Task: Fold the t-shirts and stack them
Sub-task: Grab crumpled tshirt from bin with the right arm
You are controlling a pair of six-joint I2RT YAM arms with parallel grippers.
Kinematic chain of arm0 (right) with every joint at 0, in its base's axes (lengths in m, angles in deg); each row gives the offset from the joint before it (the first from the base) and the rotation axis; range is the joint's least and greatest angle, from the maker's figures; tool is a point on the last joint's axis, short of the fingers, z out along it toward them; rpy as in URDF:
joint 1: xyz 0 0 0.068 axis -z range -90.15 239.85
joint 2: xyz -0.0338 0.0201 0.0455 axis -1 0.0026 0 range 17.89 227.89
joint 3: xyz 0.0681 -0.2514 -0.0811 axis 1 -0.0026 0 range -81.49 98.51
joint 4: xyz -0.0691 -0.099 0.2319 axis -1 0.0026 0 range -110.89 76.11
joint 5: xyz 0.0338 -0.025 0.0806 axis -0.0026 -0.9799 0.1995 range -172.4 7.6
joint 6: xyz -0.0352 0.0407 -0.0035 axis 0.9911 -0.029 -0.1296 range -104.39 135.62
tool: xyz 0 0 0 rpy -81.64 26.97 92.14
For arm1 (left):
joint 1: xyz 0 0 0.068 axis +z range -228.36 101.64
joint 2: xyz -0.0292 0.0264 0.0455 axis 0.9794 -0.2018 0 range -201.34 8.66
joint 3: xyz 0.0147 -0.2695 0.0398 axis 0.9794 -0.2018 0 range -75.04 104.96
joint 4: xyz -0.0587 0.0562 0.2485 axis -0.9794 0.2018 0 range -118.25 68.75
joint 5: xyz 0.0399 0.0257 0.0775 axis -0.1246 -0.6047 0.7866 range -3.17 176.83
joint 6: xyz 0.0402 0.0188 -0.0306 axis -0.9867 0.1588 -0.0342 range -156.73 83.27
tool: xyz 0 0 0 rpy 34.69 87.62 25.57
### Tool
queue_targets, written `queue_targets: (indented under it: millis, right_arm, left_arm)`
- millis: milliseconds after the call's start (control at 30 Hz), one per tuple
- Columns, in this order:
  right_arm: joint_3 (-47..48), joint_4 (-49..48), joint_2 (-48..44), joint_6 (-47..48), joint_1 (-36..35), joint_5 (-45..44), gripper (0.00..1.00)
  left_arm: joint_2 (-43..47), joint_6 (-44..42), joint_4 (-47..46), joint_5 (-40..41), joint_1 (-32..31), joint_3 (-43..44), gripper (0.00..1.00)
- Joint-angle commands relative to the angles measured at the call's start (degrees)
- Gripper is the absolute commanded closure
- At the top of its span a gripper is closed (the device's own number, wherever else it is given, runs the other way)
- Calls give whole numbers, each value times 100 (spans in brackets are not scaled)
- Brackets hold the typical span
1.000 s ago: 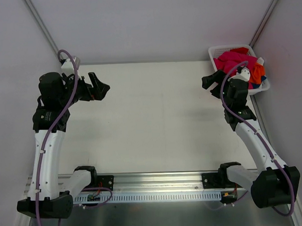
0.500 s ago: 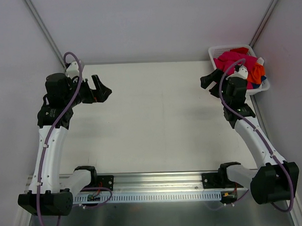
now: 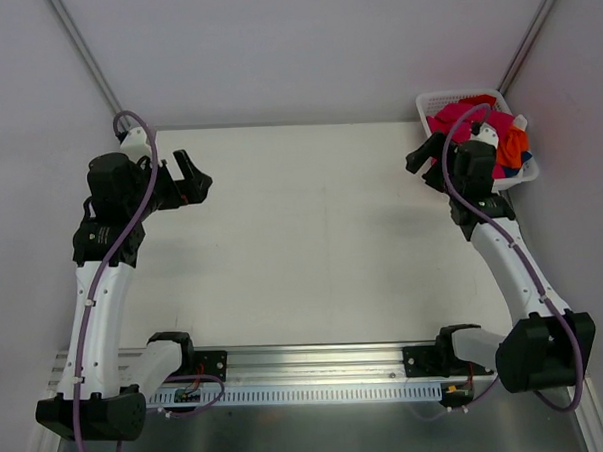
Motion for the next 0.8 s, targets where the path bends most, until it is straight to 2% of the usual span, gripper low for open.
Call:
queue_targets:
  millis: [0,100,167,267,333,533,667,767]
  right_arm:
    - [765,772,301,-40,337,-74,0]
    - [1311,1554,574,-24,663,-240,1]
    - [1874,1853,838,379,908,-275,0]
    - [2551,2170,1180,898,1058,-854,0]
    - [2850,2241,1382,1109,1259,-882,1]
    - [4359,2767,2759,1513,1857,-584,0]
    - [5405,3322,3787,1716,1911,-583,1]
    - [5934,3472,4395,1655,1911,-259,1]
  left_arm:
    - [219,89,-137,315,60,-148,1]
    - [167,2,-137,280,51,-201,1]
    - [132,-78,-137,350,-19,-228,1]
    - [70,-139,-137,404,-54,-254,1]
    - [35,-122,-129,360,-63,-211,1]
    - [-53,-95,-137,289,-81,-105,1]
    - [-132,-52,-137,394,-81,-96,1]
    - [-149,80,-146,509,-81,-131,1]
